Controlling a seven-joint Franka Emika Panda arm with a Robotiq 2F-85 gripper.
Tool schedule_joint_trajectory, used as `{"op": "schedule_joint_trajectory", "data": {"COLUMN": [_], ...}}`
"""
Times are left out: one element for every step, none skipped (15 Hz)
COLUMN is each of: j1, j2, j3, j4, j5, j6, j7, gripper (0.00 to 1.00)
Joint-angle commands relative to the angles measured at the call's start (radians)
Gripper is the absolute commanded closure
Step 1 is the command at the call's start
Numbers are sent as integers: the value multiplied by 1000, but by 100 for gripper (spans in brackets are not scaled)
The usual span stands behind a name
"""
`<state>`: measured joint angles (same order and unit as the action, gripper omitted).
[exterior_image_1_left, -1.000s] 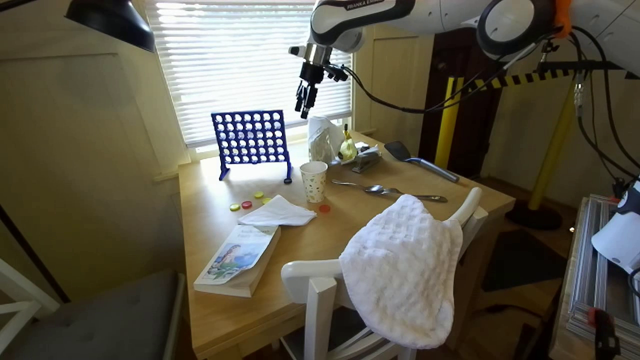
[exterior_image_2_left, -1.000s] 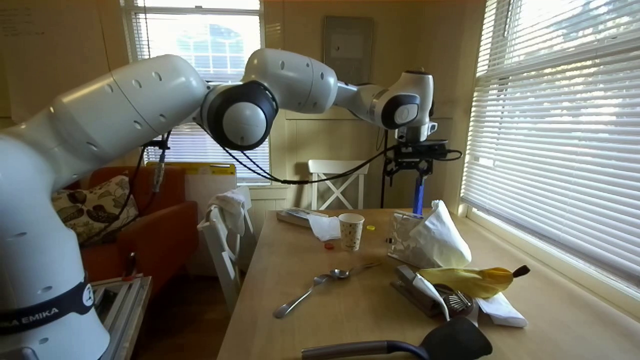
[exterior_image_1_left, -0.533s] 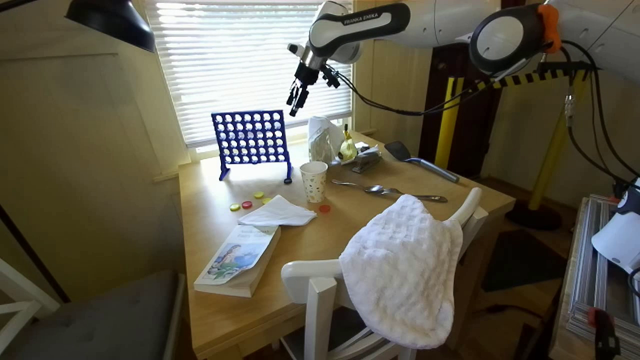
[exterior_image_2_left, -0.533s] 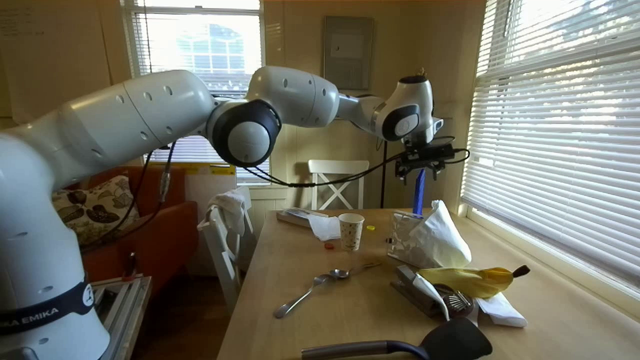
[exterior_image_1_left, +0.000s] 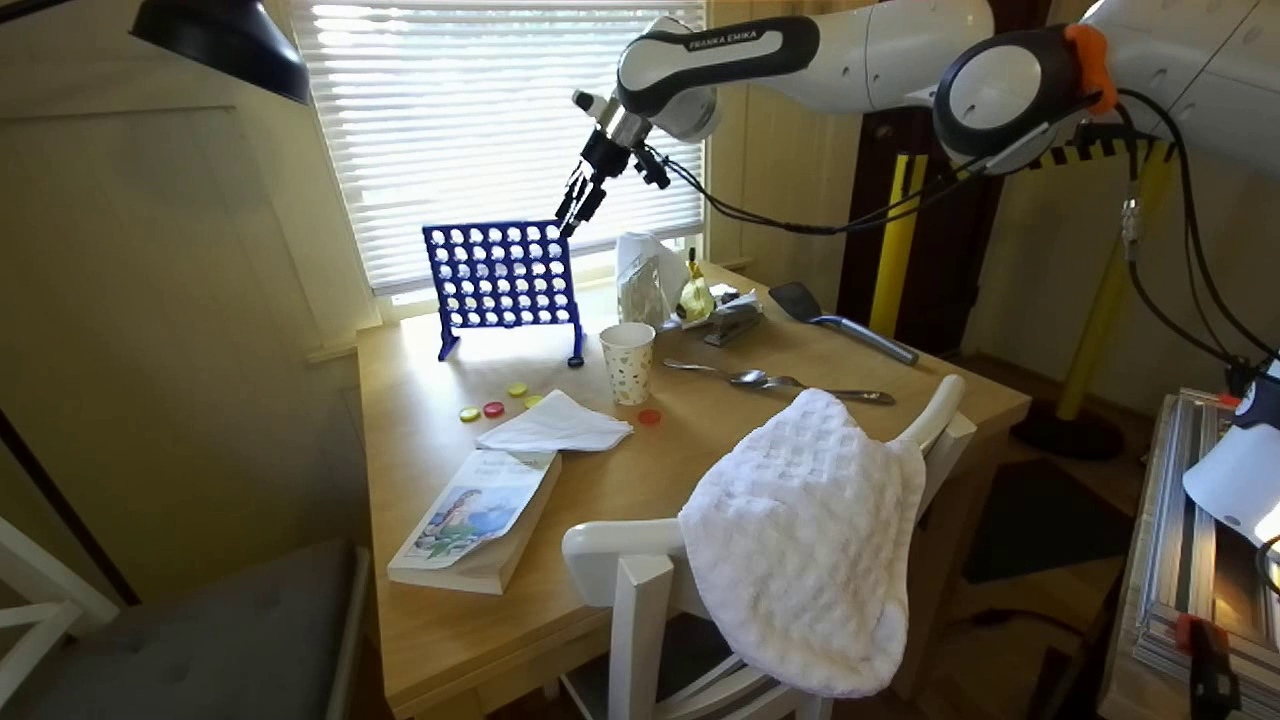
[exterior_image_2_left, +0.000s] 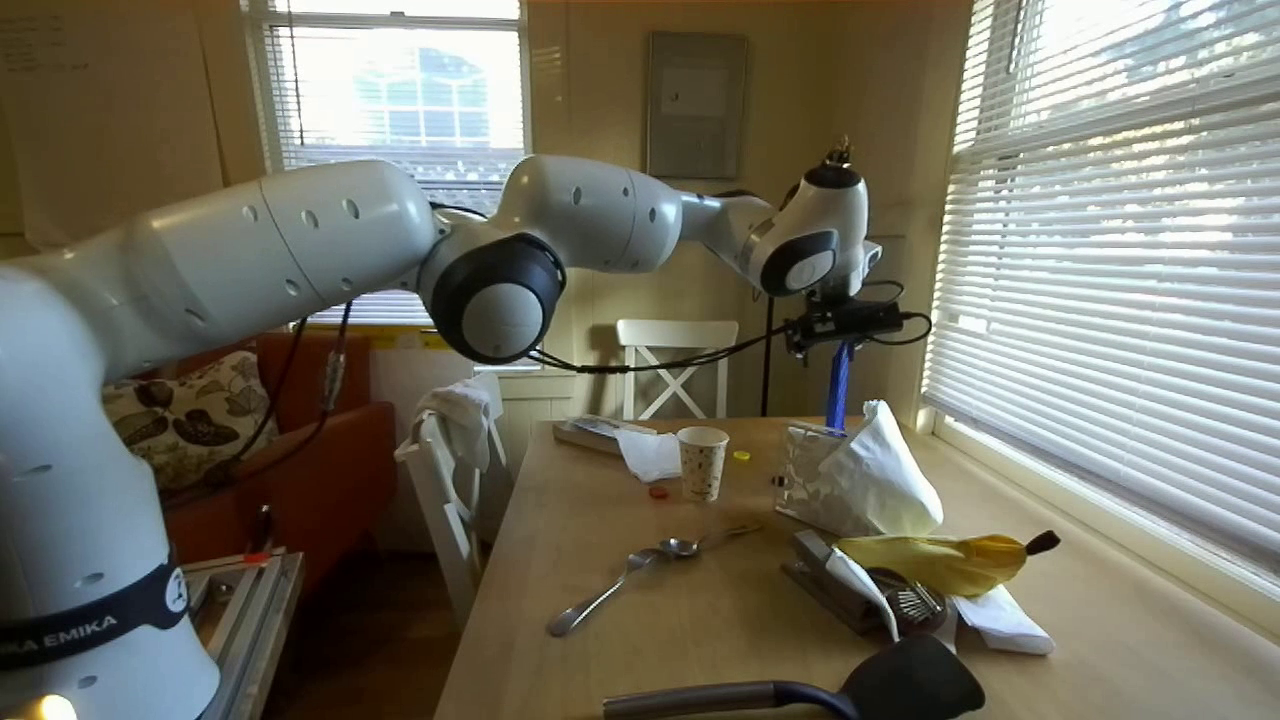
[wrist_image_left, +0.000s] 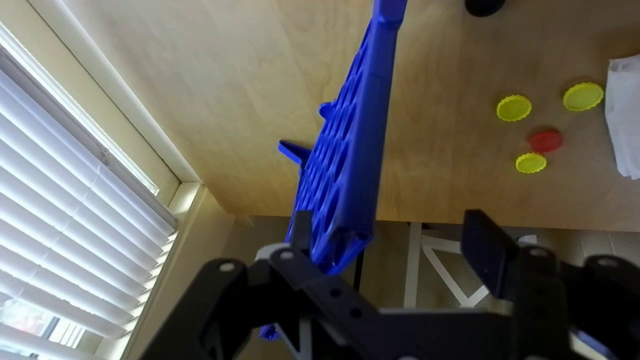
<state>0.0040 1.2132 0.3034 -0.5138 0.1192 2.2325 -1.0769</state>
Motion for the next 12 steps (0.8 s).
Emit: {"op": "schedule_joint_trajectory", "data": {"j1": [-5, -6, -7, -7, -10, -13, -17, -20, -24, -27, -31, -35], "j2": [35, 36, 35, 35, 32, 29, 25, 23, 21, 19, 15, 10], "j3": [24, 22, 18, 14, 11, 10, 12, 15, 19, 28, 38, 50], "j4": [55, 55, 54, 52, 48, 44, 40, 37, 35, 33, 29, 26], "j5": [16, 13, 11, 10, 10, 12, 16, 18, 21, 27, 35, 43], "j6": [40, 55, 72, 85, 89, 89, 80, 68, 60, 49, 29, 9], "j7": [-10, -5, 8, 21, 45, 67, 90, 109, 125, 134, 136, 133], "gripper": [53, 61, 67, 75, 81, 89, 95, 100, 97, 95, 95, 95]}}
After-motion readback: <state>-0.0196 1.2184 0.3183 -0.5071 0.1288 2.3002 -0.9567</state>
